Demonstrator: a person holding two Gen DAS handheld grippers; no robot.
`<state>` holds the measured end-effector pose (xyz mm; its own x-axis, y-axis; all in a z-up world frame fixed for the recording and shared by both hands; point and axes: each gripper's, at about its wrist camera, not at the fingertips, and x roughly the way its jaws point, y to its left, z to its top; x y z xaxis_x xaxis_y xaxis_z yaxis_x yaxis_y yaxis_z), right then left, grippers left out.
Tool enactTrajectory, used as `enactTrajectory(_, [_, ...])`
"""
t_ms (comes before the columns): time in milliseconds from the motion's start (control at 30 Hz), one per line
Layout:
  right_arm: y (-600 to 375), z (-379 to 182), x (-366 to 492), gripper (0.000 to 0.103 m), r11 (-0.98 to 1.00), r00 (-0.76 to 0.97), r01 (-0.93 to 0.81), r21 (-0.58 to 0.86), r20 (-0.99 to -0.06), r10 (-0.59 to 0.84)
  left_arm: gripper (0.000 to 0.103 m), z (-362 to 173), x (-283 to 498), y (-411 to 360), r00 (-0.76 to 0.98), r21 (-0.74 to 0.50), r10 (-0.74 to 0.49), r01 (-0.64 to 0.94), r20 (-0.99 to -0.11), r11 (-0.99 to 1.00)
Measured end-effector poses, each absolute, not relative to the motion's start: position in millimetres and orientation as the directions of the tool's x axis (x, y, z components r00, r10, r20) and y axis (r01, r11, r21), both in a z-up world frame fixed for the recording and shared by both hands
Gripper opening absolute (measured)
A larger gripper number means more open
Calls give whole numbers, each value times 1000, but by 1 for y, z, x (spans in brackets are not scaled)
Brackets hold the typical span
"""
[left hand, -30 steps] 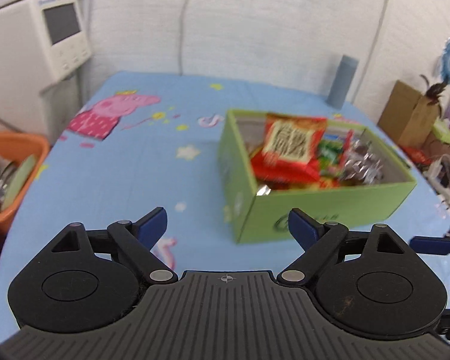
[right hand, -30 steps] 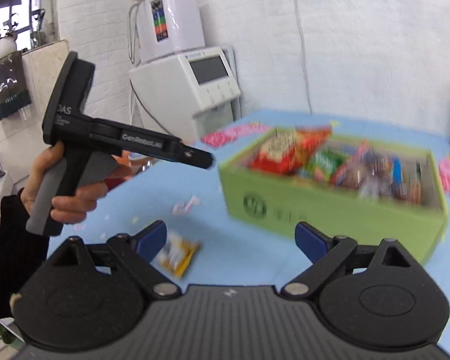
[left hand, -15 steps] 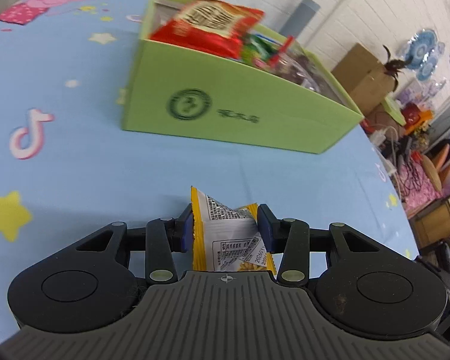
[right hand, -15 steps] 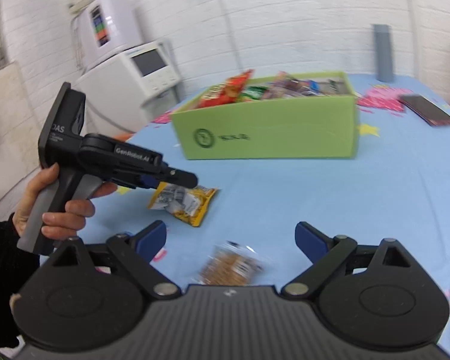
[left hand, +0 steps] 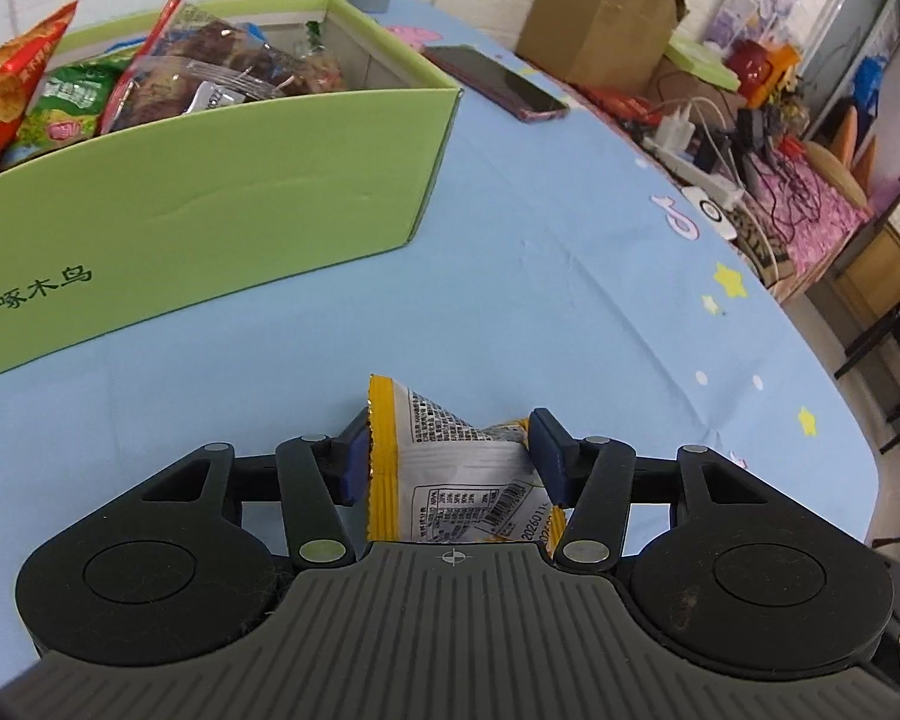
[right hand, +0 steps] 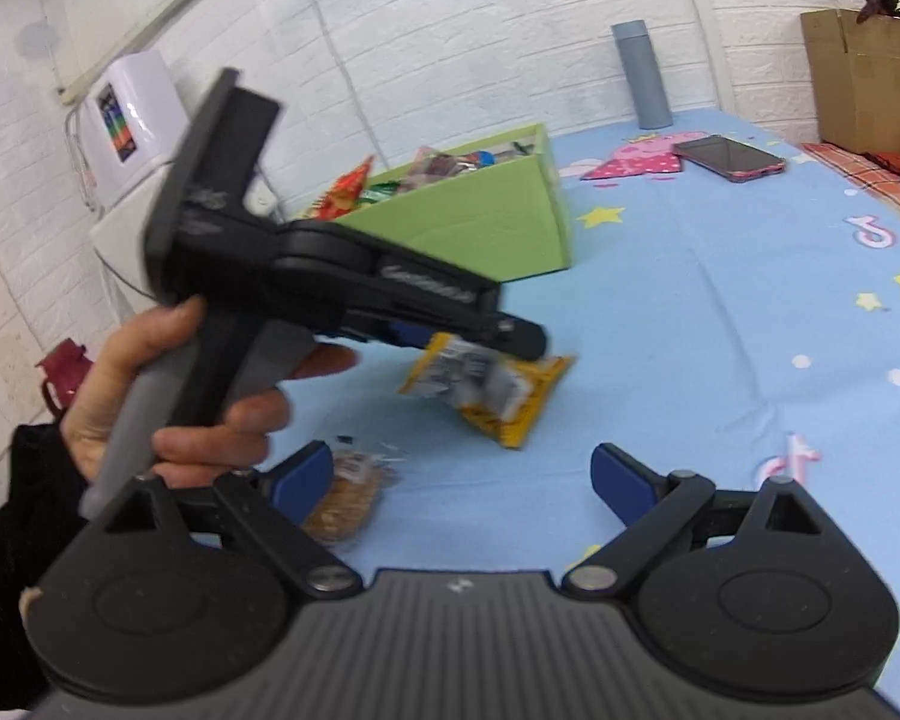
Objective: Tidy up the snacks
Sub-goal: 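Hold the wafer packet in the left tool and lift it toward the box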
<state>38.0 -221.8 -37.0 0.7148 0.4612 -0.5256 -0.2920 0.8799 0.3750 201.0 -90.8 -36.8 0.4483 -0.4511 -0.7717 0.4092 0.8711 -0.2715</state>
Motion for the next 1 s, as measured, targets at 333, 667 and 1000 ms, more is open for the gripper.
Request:
enactTrajectory(333, [-160,-42,26,94,865,640,-420,274,-587,496,33,-33,195,-21,474,-249,-374,305,-797,919])
enactTrajectory(667, [-118,-42,27,94,873,660,-445,198,-587,469,75,-33,128,82,594,-305,-334,151,-732,940])
enactTrajectory(1000, [-107,-52,35,94,908,669,-392,144,-634,389,69,-45,121,47,611,-158,-283,252,-739,955])
